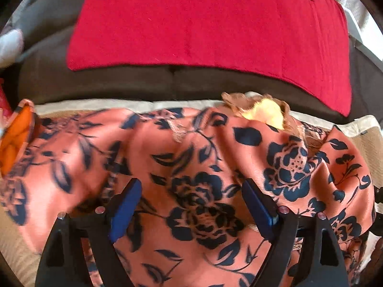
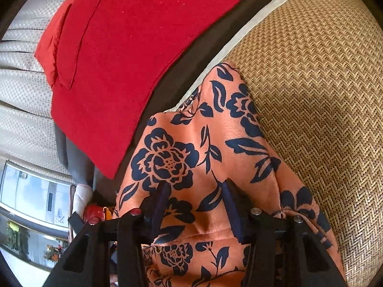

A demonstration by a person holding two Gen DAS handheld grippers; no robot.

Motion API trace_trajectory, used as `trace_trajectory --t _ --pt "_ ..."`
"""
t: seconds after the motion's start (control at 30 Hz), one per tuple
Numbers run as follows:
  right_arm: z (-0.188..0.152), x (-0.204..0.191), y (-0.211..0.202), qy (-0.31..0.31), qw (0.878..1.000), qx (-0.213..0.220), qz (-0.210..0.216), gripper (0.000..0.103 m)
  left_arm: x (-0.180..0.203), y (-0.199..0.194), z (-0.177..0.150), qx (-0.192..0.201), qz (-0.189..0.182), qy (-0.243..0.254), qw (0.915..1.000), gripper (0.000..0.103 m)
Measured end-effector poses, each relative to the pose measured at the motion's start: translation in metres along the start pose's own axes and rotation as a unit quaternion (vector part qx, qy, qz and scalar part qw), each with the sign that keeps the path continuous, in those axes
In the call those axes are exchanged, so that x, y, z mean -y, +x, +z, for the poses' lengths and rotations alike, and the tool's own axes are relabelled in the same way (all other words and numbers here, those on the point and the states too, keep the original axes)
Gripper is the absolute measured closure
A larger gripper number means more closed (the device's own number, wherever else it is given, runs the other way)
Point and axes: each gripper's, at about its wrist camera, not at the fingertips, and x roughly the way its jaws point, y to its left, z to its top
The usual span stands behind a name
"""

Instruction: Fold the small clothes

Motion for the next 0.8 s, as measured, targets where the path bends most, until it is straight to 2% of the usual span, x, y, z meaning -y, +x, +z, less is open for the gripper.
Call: trace_trajectory --t 0.03,0.1,0.13,0.23,0.27,0.3,0.37,0.5,0.53,0.57,0.63,0.67,0.7,0.8 --pt "0.001 0.002 -0.001 -0.003 1.0 0.0 -0.001 0.053 0.0 0.002 0.0 -0.002 -0.007 -0.002 1.0 0.024" --pt "0.001 0.003 -0.001 -0.01 1.0 0.0 -0.004 0.053 0.0 0.008 0.001 -0.012 -0.021 -0.01 0.9997 0.054" --pt "0.001 0.003 0.001 -0.013 1.0 0.0 -0.005 0.053 -0.001 0.009 0.001 -0.011 -0.017 -0.014 0.9997 0.056" --pt "-0.004 0.002 -0.002 -0.015 1.0 0.0 -0.005 0.053 0.0 0.012 0.002 0.0 -0.008 -0.015 0.9999 0.072" --pt "-0.005 0.0 -0.001 -0.015 1.0 0.0 -0.005 0.053 -0.001 0.01 0.003 0.003 -0.01 -0.016 0.9998 0.082" --pt "-0.005 0.0 0.0 -0.014 1.0 -0.001 -0.004 0.052 -0.001 0.005 0.003 0.011 -0.028 -0.02 0.9993 0.101" --pt "-0.009 -0.002 -0.002 -0.014 1.0 -0.001 -0.005 0.053 -0.002 -0.004 0.004 0.016 -0.054 -0.024 0.9981 0.101" --pt "-0.012 -0.009 -0.001 -0.014 1.0 0.001 -0.01 0.053 0.008 -0.019 0.003 0.03 -0.036 0.005 0.9989 0.101" --pt "-0.013 -0.01 0.0 -0.014 1.0 0.002 -0.011 0.052 0.009 -0.02 0.002 0.031 -0.02 0.013 0.9992 0.1" --pt "-0.013 -0.01 0.001 -0.013 1.0 0.003 -0.011 0.052 0.011 -0.02 0.001 0.032 -0.003 0.022 0.9992 0.096" --pt "-0.014 -0.011 0.002 -0.012 1.0 0.005 -0.011 0.052 0.012 -0.014 0.0 0.022 0.031 0.04 0.9985 0.055" --pt "-0.014 -0.01 0.002 -0.012 1.0 0.006 -0.012 0.052 0.011 -0.01 -0.002 0.019 0.042 0.044 0.998 0.017" --pt "-0.015 -0.011 0.002 -0.013 1.0 0.009 -0.014 0.052 0.01 -0.01 -0.004 0.026 0.049 0.044 0.9975 0.009" --pt "-0.018 -0.013 0.004 -0.019 1.0 0.013 -0.02 0.052 0.009 -0.003 -0.002 0.026 0.045 0.041 0.9978 0.009"
